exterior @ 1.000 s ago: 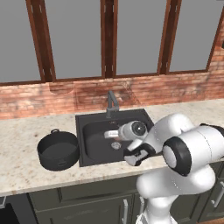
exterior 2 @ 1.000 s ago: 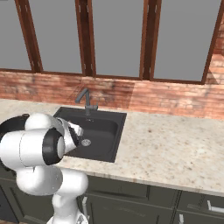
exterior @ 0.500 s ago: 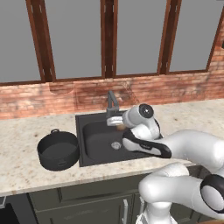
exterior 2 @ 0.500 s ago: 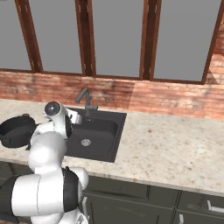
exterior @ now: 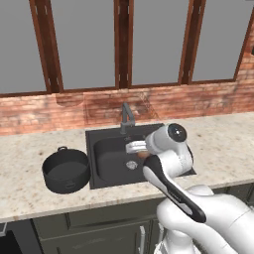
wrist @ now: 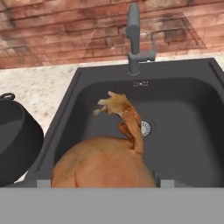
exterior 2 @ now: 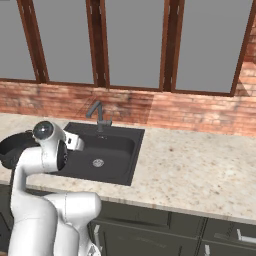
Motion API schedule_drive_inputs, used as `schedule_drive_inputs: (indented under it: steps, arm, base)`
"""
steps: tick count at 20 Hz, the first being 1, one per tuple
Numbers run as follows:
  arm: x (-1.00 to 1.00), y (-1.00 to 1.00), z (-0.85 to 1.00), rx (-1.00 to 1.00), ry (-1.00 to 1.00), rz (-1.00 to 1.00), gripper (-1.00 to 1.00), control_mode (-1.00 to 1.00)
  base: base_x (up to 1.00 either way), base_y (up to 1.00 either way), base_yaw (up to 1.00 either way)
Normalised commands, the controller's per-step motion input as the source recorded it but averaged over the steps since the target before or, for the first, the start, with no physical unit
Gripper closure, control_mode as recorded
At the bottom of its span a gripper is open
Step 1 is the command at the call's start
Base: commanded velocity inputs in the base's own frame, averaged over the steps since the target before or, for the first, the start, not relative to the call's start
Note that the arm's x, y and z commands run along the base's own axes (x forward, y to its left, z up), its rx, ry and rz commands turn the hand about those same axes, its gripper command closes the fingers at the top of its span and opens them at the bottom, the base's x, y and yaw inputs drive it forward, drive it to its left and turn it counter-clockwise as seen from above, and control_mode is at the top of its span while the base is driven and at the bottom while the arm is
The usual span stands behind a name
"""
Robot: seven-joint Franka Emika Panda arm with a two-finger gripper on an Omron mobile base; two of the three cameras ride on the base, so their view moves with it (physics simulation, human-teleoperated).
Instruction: Dump the onion from the pot into the sink. Then turn on the water and wash the onion. Then turn off the water and put the onion back in the pot.
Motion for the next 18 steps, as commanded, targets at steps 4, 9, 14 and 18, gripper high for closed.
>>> schedule_drive_inputs:
  steps: [4, 9, 14, 18]
  arm:
    - [-1.00, 0.00, 0.35, 0.00, 0.00, 0.00, 1.00, -1.00]
    - [-0.80, 0.00, 0.98, 0.01, -0.04, 0.00, 1.00, -1.00]
    - [-0.60, 0.00, 0.97, 0.01, -0.01, 0.00, 1.00, -1.00]
    - [-0.47, 0.04, 0.62, 0.01, 0.00, 0.00, 1.00, -1.00]
  base:
    - [0.00, 0.00, 0.00]
    - [0.00, 0.00, 0.00]
    - [0.00, 0.00, 0.00]
    - [0.00, 0.00, 0.00]
